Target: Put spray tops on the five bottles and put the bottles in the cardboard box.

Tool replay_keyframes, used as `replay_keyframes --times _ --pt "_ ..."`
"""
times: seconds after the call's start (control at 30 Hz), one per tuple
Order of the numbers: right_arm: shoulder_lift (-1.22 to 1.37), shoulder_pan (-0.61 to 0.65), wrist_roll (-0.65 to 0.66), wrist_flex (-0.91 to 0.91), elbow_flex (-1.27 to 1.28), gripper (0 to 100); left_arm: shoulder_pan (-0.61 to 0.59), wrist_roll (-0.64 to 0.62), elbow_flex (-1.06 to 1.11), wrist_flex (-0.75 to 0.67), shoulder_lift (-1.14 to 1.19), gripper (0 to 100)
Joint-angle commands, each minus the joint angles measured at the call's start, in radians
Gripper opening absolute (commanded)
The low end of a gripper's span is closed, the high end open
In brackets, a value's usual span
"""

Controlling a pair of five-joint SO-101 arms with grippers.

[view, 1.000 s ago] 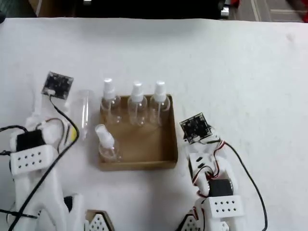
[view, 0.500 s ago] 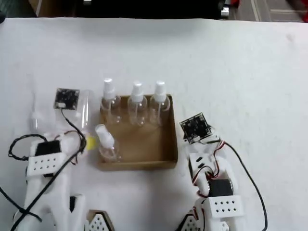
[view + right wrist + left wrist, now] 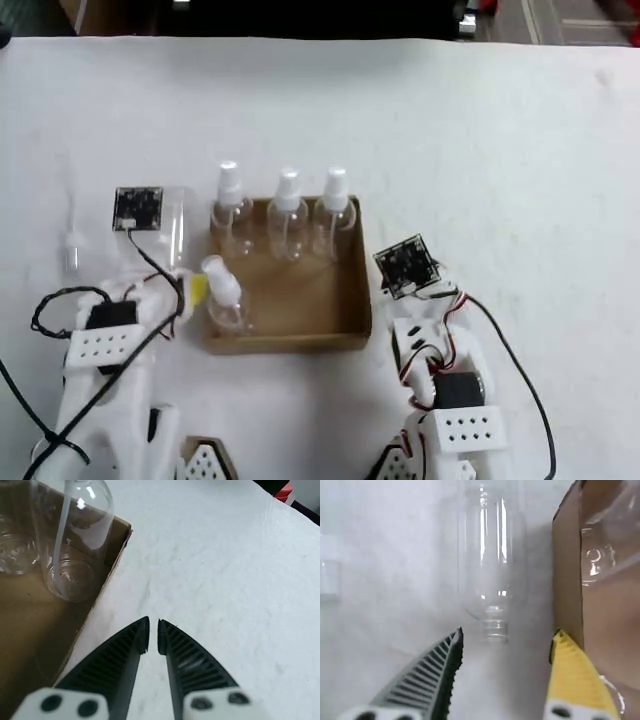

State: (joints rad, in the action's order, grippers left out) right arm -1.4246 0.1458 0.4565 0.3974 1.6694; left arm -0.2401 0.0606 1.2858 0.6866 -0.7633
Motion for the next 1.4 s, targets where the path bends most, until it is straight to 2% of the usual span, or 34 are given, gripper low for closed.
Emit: replay_keyframes --times 0.0,0.3,0.4,0.63,0.83,1.0,1.37 --pt "-0.005 -0.002 0.012 -0.015 0.008 1.5 0.027 0.051 -0.003 -0.009 -0.025 23" --pt "-0.008 0.002 0.012 -0.013 0.017 1.5 0.031 0.061 -0.012 0.005 -0.010 25" --pt "-0.008 0.002 0.012 -0.013 0.017 1.5 0.025 0.060 -0.057 -0.008 0.074 25" --pt "-0.008 0.001 0.012 -0.015 0.017 1.5 -0.035 0.005 -0.215 0.084 0.283 25" --pt "-0.008 0.002 0.012 -0.018 0.017 1.5 0.010 0.015 -0.218 0.086 0.292 11" --pt "-0.008 0.002 0.012 -0.018 0.017 1.5 0.018 0.106 -0.219 0.084 0.292 2" --pt "-0.008 -0.002 0.012 -0.022 0.017 1.5 -0.047 0.103 -0.244 0.086 0.289 2"
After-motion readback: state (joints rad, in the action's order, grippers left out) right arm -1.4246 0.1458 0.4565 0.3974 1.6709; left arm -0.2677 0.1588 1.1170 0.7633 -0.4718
